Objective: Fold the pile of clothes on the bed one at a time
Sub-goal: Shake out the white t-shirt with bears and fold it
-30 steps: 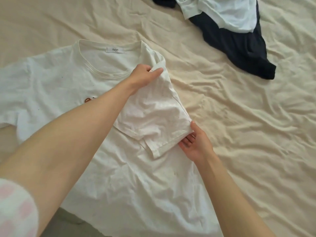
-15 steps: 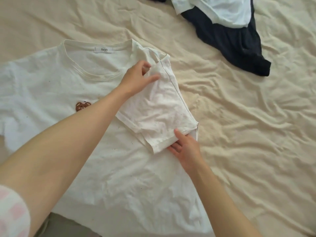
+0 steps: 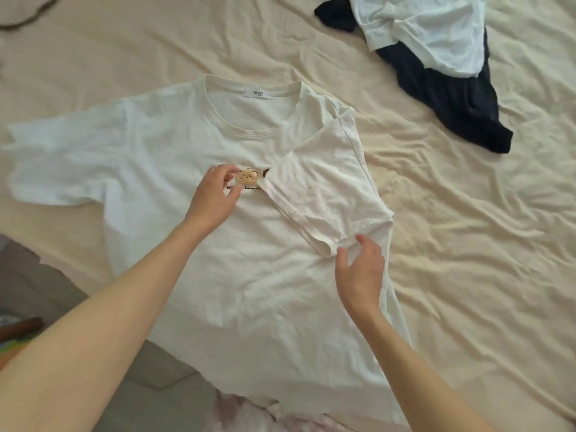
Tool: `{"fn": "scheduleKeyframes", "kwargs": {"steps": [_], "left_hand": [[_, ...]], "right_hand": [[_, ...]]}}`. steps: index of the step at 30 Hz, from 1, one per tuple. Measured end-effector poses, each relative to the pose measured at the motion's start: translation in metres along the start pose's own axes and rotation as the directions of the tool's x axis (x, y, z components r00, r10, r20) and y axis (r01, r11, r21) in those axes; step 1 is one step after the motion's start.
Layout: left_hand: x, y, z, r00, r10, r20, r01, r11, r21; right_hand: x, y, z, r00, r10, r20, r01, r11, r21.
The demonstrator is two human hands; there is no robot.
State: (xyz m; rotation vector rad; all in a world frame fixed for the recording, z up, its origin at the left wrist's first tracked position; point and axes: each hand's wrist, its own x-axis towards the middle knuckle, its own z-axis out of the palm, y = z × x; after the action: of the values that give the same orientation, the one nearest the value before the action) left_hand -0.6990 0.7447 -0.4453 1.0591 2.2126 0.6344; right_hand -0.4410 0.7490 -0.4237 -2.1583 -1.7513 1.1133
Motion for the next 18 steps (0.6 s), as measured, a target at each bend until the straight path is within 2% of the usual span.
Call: {"fn": "scheduleKeyframes", "kwargs": {"steps": [3,5,6,8,10,11,14,18], "left_hand": [[-0.042,-0.050,-0.042,0.975,-0.182,-0.129,0.170,0.981,-0.098],[-0.059,-0.085,-0.072,0.913,-0.344,-0.218,0.305,0.932,-0.196],[-0.064,-0.102,-0.087,0.859,-0.448,-0.247,0.383,0.884,-0.270],[-0.067,-0.133,-0.115,0.723,-0.653,-0.226,0.501,0.720,-0.480],[-0.063,-0.161,-0.140,0.618,-0.779,-0.105,0.493,0.488,-0.721],[-0.058,-0.172,-0.151,0.596,-0.803,-0.025,0.466,0.371,-0.803],[-0.034,-0.199,-0.177,0.626,-0.764,0.156,0.370,0.115,-0.922],[0.000,-0.215,-0.201,0.663,-0.703,0.258,0.245,-0.122,-0.962]], "right_hand": [[-0.021,-0.024,0.013,0.951,-0.281,0.127,0.298,0.943,-0.150],[-0.032,-0.042,0.032,0.878,-0.390,0.277,0.452,0.867,-0.210],[-0.036,-0.052,0.043,0.839,-0.418,0.348,0.508,0.831,-0.225],[-0.048,-0.071,0.068,0.771,-0.440,0.461,0.580,0.783,-0.223],[-0.058,-0.089,0.097,0.719,-0.447,0.532,0.623,0.753,-0.210],[-0.062,-0.099,0.113,0.698,-0.450,0.557,0.643,0.735,-0.213],[-0.071,-0.125,0.159,0.657,-0.453,0.603,0.696,0.671,-0.255],[-0.082,-0.154,0.209,0.628,-0.430,0.649,0.736,0.598,-0.317]]}}
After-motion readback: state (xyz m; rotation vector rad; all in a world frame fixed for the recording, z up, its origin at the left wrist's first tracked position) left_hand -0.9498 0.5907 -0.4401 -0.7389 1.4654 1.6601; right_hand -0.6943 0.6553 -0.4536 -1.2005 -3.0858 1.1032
